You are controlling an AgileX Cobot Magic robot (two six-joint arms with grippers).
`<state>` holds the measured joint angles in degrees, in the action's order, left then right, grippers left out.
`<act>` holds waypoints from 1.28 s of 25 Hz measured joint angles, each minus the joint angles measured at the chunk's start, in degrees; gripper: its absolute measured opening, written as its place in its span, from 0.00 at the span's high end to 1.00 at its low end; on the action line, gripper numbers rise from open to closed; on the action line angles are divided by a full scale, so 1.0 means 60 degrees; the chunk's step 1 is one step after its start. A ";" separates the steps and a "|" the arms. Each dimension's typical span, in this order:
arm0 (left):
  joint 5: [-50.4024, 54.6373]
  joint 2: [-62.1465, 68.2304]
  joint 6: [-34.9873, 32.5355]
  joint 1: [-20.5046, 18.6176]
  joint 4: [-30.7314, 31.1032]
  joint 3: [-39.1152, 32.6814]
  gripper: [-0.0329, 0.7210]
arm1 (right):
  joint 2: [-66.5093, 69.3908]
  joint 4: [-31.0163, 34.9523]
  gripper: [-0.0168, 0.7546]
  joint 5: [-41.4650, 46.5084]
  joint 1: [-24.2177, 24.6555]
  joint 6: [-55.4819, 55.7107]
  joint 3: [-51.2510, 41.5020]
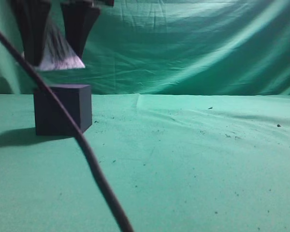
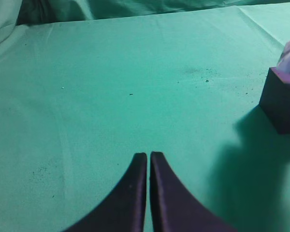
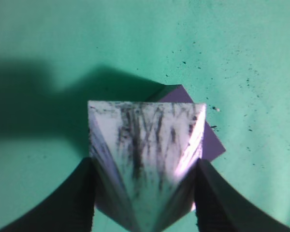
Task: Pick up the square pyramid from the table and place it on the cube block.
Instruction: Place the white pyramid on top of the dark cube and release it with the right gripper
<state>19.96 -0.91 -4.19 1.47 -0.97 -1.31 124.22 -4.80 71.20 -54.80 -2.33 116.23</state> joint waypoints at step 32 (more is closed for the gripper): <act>0.0000 0.0000 0.0000 0.0000 0.0000 0.0000 0.96 | -0.1457 0.1111 0.58 0.0027 0.0517 0.0417 0.0430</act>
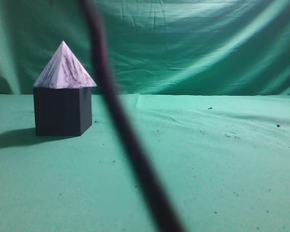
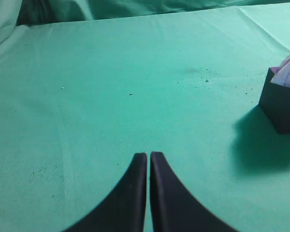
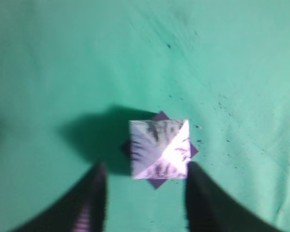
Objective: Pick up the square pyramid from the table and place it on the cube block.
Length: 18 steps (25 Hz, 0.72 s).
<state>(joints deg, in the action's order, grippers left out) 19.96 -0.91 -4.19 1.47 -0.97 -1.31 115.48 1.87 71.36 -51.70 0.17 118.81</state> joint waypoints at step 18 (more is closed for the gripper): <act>0.0000 0.0000 0.0000 0.0000 0.0000 0.0000 0.96 | -0.7651 0.0232 0.98 -0.0421 -0.0017 -0.0035 -0.5181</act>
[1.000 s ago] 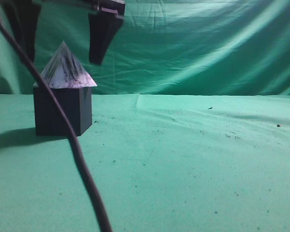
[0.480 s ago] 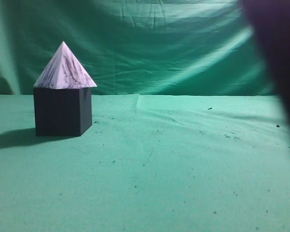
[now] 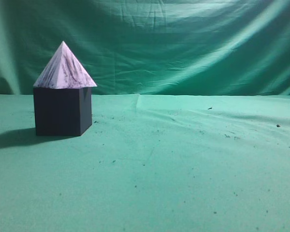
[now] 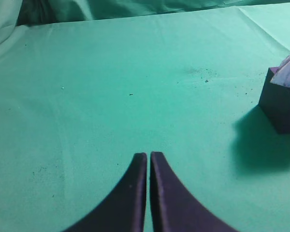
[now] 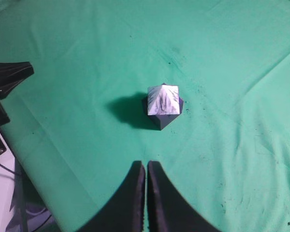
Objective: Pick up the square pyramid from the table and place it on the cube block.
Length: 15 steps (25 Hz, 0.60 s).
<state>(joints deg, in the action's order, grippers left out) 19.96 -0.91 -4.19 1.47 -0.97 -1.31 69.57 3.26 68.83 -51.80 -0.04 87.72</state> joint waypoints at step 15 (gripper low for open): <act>0.0000 0.0000 0.0000 0.0000 0.0000 0.0000 0.96 | -0.6045 0.1323 0.98 -0.2378 0.0000 0.0044 -0.4903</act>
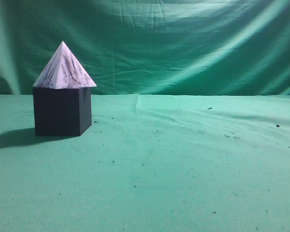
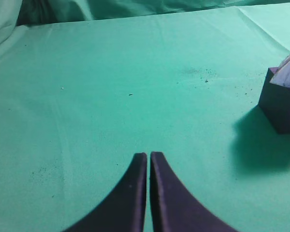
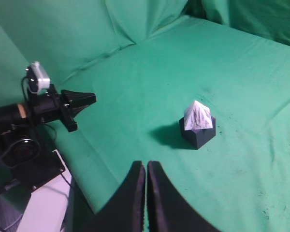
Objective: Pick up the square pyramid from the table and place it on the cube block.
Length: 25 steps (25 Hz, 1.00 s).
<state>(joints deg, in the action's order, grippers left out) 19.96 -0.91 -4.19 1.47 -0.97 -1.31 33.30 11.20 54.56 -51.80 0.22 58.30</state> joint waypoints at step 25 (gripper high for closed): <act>0.0000 0.0000 0.0000 0.0000 0.0000 0.0000 0.96 | -0.5121 -0.2272 0.98 -0.3596 0.6182 -0.0040 -0.6409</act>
<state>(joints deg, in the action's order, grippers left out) 19.96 -0.91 -4.19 1.47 -0.97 -1.31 2.58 -2.44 32.99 -14.70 -0.02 19.85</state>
